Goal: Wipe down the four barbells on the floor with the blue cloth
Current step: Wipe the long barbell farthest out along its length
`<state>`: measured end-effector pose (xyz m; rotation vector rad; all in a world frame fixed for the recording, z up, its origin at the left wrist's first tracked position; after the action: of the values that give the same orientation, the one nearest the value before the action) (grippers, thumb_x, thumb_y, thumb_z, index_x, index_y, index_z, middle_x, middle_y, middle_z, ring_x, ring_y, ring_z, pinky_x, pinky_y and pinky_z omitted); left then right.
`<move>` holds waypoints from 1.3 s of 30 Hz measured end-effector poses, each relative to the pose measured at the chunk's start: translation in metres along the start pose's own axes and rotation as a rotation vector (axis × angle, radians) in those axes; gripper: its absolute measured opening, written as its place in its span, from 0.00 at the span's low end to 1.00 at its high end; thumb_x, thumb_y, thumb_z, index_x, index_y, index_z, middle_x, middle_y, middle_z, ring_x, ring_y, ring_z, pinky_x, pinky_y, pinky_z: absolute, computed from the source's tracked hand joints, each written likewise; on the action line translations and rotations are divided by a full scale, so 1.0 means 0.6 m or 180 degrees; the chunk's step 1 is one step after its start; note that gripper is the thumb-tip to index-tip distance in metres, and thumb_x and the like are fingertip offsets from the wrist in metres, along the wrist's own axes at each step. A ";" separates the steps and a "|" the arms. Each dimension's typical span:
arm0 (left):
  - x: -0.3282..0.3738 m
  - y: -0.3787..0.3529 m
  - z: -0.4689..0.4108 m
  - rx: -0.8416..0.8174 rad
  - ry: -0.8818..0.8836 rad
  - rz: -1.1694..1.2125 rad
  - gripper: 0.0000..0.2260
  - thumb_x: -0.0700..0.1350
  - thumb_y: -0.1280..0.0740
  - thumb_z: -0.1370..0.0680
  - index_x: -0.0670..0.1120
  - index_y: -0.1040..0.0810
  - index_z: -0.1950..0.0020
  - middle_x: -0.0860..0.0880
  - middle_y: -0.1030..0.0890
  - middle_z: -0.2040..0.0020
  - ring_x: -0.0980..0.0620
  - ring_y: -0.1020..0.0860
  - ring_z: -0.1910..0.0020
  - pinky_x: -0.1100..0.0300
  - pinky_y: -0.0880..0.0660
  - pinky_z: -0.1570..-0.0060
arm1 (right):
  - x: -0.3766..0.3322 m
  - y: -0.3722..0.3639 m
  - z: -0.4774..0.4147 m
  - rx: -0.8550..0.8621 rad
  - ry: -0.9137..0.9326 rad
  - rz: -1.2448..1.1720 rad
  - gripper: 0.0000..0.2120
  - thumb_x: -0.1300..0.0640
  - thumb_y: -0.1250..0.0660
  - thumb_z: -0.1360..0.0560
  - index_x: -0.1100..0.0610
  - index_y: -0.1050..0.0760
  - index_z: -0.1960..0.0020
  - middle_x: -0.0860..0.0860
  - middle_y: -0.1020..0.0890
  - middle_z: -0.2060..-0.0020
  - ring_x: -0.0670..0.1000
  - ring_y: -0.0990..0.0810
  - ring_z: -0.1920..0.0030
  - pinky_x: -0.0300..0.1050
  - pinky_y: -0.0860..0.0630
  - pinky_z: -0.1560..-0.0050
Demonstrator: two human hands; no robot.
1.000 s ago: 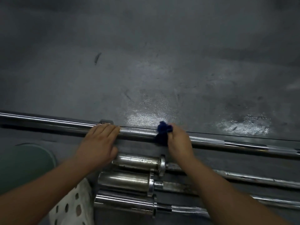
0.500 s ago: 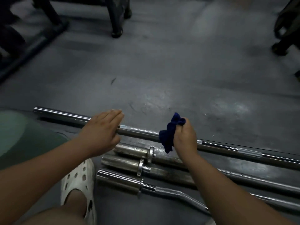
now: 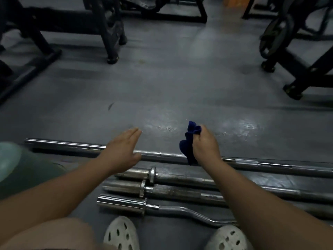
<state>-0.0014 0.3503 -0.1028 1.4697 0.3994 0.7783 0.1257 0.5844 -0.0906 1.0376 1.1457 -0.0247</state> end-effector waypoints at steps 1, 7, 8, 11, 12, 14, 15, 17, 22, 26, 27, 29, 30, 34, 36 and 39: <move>-0.002 -0.014 -0.005 -0.0101 0.0029 0.0123 0.36 0.55 0.39 0.24 0.46 0.48 0.19 0.46 0.47 0.19 0.47 0.46 0.21 0.55 0.49 0.24 | 0.003 -0.006 0.001 -0.0025 -0.0078 0.0021 0.09 0.55 0.48 0.18 0.54 0.29 0.49 0.50 0.24 0.58 0.49 0.26 0.60 0.45 0.32 0.64; -0.036 -0.117 -0.038 -0.0638 -0.0246 -0.0041 0.37 0.54 0.36 0.23 0.48 0.50 0.19 0.48 0.48 0.18 0.48 0.46 0.21 0.51 0.47 0.23 | 0.035 -0.067 -0.029 -0.0268 -0.0567 -0.0120 0.09 0.57 0.47 0.18 0.54 0.28 0.48 0.52 0.23 0.57 0.50 0.25 0.58 0.47 0.29 0.59; -0.038 -0.131 -0.048 -0.0697 -0.0254 -0.0041 0.37 0.53 0.36 0.23 0.48 0.50 0.19 0.48 0.48 0.18 0.49 0.47 0.21 0.51 0.47 0.23 | 0.044 -0.081 -0.036 -0.0307 -0.0630 -0.0178 0.09 0.56 0.46 0.18 0.54 0.28 0.47 0.52 0.23 0.56 0.51 0.25 0.57 0.47 0.29 0.59; -0.041 -0.168 -0.087 -0.0886 -0.0366 -0.0020 0.36 0.53 0.37 0.22 0.48 0.50 0.18 0.48 0.48 0.18 0.49 0.48 0.20 0.52 0.48 0.23 | 0.075 -0.121 -0.062 -0.0347 -0.0821 -0.0304 0.09 0.55 0.46 0.18 0.54 0.27 0.47 0.53 0.22 0.55 0.53 0.23 0.55 0.50 0.26 0.56; -0.042 -0.181 -0.101 -0.0940 -0.0413 0.0001 0.36 0.54 0.37 0.22 0.48 0.50 0.19 0.48 0.48 0.18 0.49 0.48 0.20 0.52 0.48 0.23 | 0.085 -0.132 -0.074 -0.0329 -0.0855 -0.0371 0.09 0.55 0.45 0.18 0.54 0.26 0.47 0.53 0.21 0.54 0.54 0.23 0.54 0.51 0.25 0.54; -0.045 -0.209 -0.131 -0.0989 -0.0524 0.0017 0.36 0.54 0.38 0.22 0.48 0.49 0.19 0.48 0.48 0.19 0.49 0.47 0.21 0.53 0.48 0.23 | 0.102 -0.154 -0.106 -0.0255 -0.0848 -0.0464 0.09 0.55 0.45 0.18 0.54 0.27 0.46 0.52 0.21 0.55 0.54 0.23 0.54 0.49 0.26 0.54; -0.046 -0.224 -0.147 -0.0994 -0.0570 0.0027 0.36 0.54 0.38 0.23 0.48 0.49 0.19 0.48 0.47 0.19 0.49 0.47 0.21 0.54 0.49 0.23 | 0.110 -0.166 -0.122 -0.0214 -0.0759 -0.0411 0.08 0.55 0.44 0.18 0.53 0.27 0.47 0.52 0.21 0.55 0.54 0.23 0.54 0.47 0.27 0.56; -0.051 -0.254 -0.176 -0.1009 -0.0584 0.0027 0.38 0.57 0.42 0.27 0.48 0.49 0.19 0.47 0.47 0.19 0.49 0.47 0.21 0.56 0.50 0.23 | 0.131 -0.203 -0.149 -0.0269 -0.0470 -0.0148 0.07 0.56 0.42 0.19 0.51 0.26 0.45 0.53 0.22 0.51 0.53 0.24 0.54 0.44 0.30 0.60; -0.077 -0.321 -0.216 -0.1165 -0.0347 -0.0050 0.43 0.66 0.56 0.31 0.47 0.52 0.18 0.47 0.51 0.18 0.48 0.50 0.20 0.52 0.53 0.22 | 0.201 -0.324 -0.125 -0.1413 0.0433 0.1759 0.23 0.39 0.45 0.22 0.47 0.31 0.30 0.49 0.26 0.33 0.53 0.30 0.33 0.55 0.38 0.31; -0.081 -0.330 -0.203 -0.1160 -0.0334 0.0013 0.42 0.65 0.58 0.30 0.47 0.47 0.19 0.47 0.43 0.19 0.48 0.44 0.21 0.52 0.52 0.23 | 0.205 -0.322 -0.104 -0.1064 0.0655 0.1871 0.20 0.44 0.43 0.21 0.47 0.32 0.31 0.45 0.25 0.37 0.51 0.30 0.35 0.53 0.38 0.34; -0.079 -0.327 -0.197 -0.1093 -0.0345 0.0053 0.41 0.65 0.56 0.29 0.46 0.44 0.20 0.46 0.40 0.21 0.48 0.41 0.23 0.51 0.50 0.24 | 0.206 -0.318 -0.104 -0.1081 0.0632 0.1868 0.19 0.45 0.42 0.21 0.46 0.32 0.31 0.44 0.25 0.37 0.51 0.30 0.36 0.53 0.38 0.35; -0.077 -0.325 -0.181 -0.0976 -0.0368 0.0092 0.38 0.63 0.52 0.27 0.45 0.38 0.22 0.45 0.33 0.24 0.46 0.36 0.26 0.50 0.45 0.25 | 0.209 -0.313 -0.101 -0.1118 0.0547 0.1861 0.18 0.47 0.40 0.21 0.44 0.32 0.32 0.43 0.26 0.37 0.50 0.31 0.36 0.52 0.38 0.37; -0.075 -0.326 -0.172 -0.0943 -0.0356 0.0095 0.36 0.63 0.51 0.26 0.45 0.37 0.23 0.45 0.32 0.25 0.46 0.34 0.27 0.49 0.43 0.25 | 0.210 -0.312 -0.098 -0.1110 0.0523 0.1839 0.18 0.47 0.40 0.22 0.44 0.32 0.33 0.43 0.26 0.37 0.51 0.31 0.37 0.53 0.38 0.38; -0.068 -0.341 -0.152 -0.0829 -0.0288 0.0115 0.31 0.60 0.46 0.26 0.46 0.32 0.27 0.46 0.27 0.31 0.45 0.30 0.33 0.47 0.37 0.30 | 0.195 -0.335 -0.089 -0.1149 0.0669 0.1689 0.15 0.47 0.41 0.21 0.45 0.30 0.35 0.45 0.25 0.39 0.52 0.30 0.38 0.54 0.40 0.37; -0.066 -0.341 -0.151 -0.0770 -0.0227 0.0182 0.29 0.59 0.47 0.25 0.45 0.29 0.31 0.46 0.25 0.34 0.45 0.28 0.36 0.48 0.36 0.33 | 0.190 -0.351 -0.087 -0.1409 0.0927 0.1693 0.17 0.46 0.43 0.20 0.46 0.32 0.32 0.46 0.24 0.39 0.52 0.28 0.38 0.53 0.40 0.36; -0.067 -0.338 -0.148 -0.0794 -0.0195 0.0244 0.30 0.59 0.49 0.23 0.43 0.29 0.28 0.44 0.25 0.31 0.43 0.28 0.33 0.45 0.35 0.31 | 0.240 -0.305 -0.102 -0.1522 0.0961 0.1848 0.20 0.44 0.44 0.21 0.46 0.31 0.31 0.46 0.22 0.40 0.51 0.26 0.40 0.52 0.34 0.39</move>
<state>-0.0449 0.4034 -0.3172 1.2768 0.1925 0.8115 0.0560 0.5910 -0.3209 0.9199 1.0068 0.8509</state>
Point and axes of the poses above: each hand's wrist, its own z-axis away from the middle knuckle, its own y-axis out of the back of the hand, x = y × z, the point moved 2 cm from there along -z, towards the middle knuckle
